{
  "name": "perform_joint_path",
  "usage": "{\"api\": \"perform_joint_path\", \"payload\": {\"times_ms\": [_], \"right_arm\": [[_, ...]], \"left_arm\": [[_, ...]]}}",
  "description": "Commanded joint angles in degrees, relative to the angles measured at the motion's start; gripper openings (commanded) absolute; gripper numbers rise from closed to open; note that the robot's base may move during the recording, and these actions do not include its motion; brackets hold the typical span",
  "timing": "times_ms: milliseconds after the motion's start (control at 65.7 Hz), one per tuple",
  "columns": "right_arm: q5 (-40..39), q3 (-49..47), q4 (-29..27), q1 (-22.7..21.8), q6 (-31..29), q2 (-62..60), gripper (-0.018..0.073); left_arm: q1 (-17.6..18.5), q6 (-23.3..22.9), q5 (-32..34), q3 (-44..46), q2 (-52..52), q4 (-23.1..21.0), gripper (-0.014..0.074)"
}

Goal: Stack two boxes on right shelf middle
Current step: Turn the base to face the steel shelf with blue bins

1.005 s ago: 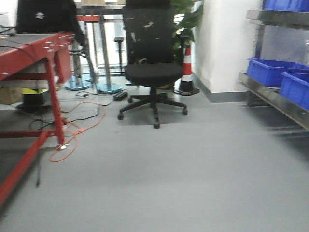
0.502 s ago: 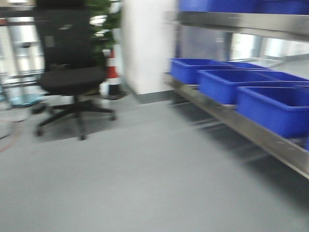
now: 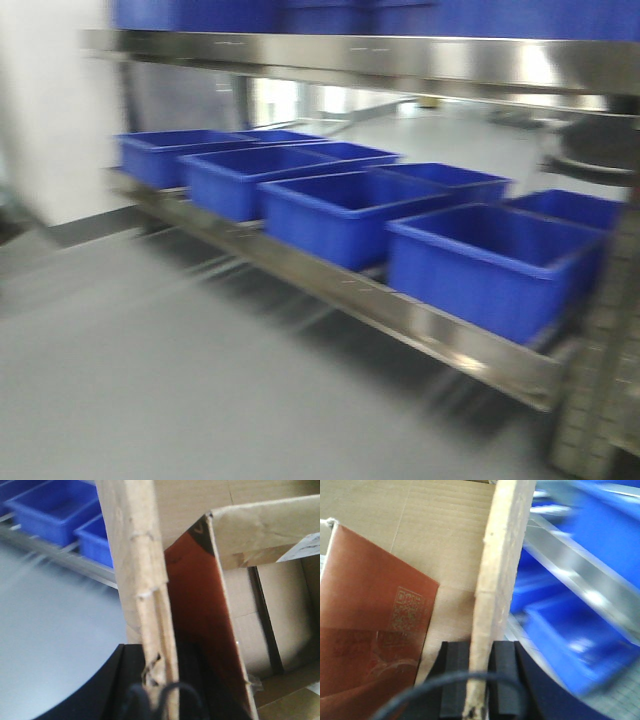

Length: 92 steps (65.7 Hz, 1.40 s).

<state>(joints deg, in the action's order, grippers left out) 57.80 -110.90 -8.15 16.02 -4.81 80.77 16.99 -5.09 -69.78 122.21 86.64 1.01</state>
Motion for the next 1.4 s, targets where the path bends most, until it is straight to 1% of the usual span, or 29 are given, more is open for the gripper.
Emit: {"api": "perform_joint_path", "payload": {"times_ms": [0, 1386], "right_arm": [[-3.4, -0.5, 1.8, -0.5, -0.6, -0.8, -0.0154], [-3.4, -0.5, 1.8, -0.5, -0.6, -0.8, -0.0154]], "left_arm": [[0.0, 0.2, 2.3, 0.8, -1.0, -0.3, -0.0111], [0.0, 0.2, 2.3, 0.8, -1.0, -0.2, -0.0111]]}}
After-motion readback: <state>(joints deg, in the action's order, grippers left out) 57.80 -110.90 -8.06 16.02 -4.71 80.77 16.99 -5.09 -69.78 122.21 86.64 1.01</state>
